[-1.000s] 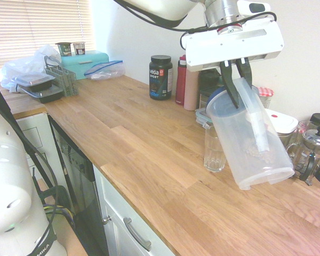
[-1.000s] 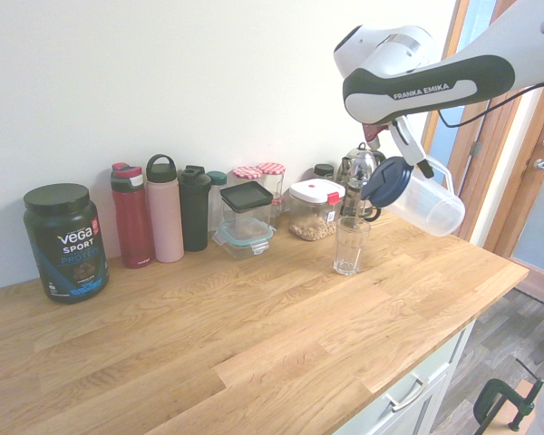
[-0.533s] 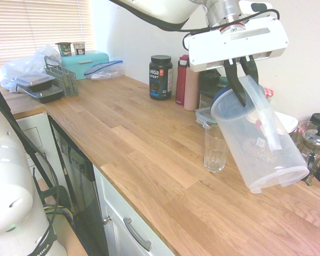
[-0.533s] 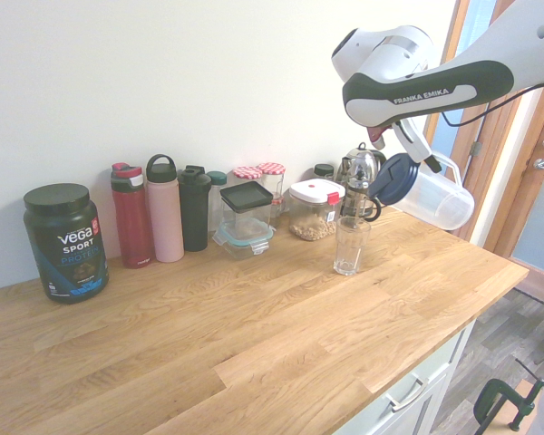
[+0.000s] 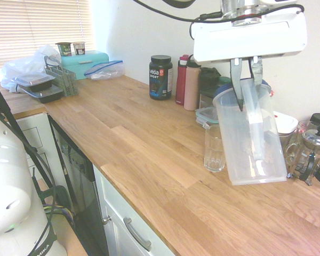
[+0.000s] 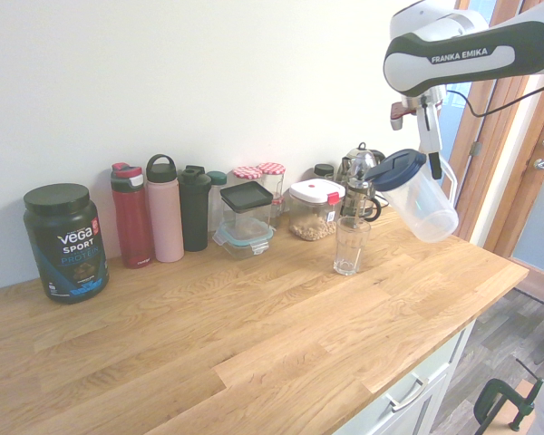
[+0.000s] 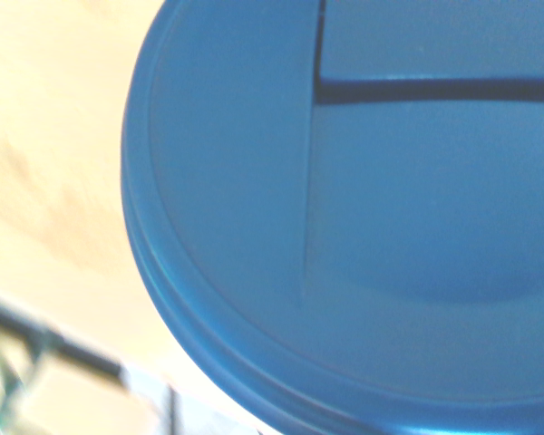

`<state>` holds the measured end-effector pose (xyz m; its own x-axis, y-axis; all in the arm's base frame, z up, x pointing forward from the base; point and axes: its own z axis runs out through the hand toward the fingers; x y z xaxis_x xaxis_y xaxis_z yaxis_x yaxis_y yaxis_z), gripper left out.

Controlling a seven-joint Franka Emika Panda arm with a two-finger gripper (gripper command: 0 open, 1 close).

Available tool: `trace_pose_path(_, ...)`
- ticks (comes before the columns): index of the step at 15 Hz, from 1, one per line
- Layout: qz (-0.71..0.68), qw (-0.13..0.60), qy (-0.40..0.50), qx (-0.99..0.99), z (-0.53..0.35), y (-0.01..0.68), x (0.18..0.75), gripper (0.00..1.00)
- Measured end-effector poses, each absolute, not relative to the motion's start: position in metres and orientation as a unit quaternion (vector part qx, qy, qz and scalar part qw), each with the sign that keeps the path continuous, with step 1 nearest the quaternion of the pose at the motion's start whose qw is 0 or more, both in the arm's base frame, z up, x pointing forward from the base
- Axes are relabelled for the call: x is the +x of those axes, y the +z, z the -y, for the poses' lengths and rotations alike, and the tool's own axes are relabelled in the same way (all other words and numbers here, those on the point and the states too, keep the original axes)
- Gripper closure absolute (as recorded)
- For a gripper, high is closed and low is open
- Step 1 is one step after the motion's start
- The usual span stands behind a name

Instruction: Pour me some water

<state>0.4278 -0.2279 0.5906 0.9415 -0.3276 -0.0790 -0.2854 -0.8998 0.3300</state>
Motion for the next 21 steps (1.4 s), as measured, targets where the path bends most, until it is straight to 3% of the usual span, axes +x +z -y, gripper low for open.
trace_pose_path(7, 0.245, -0.042, 0.013, 0.969, 0.271, 0.543, 0.415, 1.0)
trace_pose_path(14, 0.211, -0.194, 0.105, 0.952, 0.281, 0.531, 0.374, 1.0)
trace_pose_path(21, 0.176, -0.184, 0.125, 0.959, 0.256, 0.534, 0.352, 1.0)
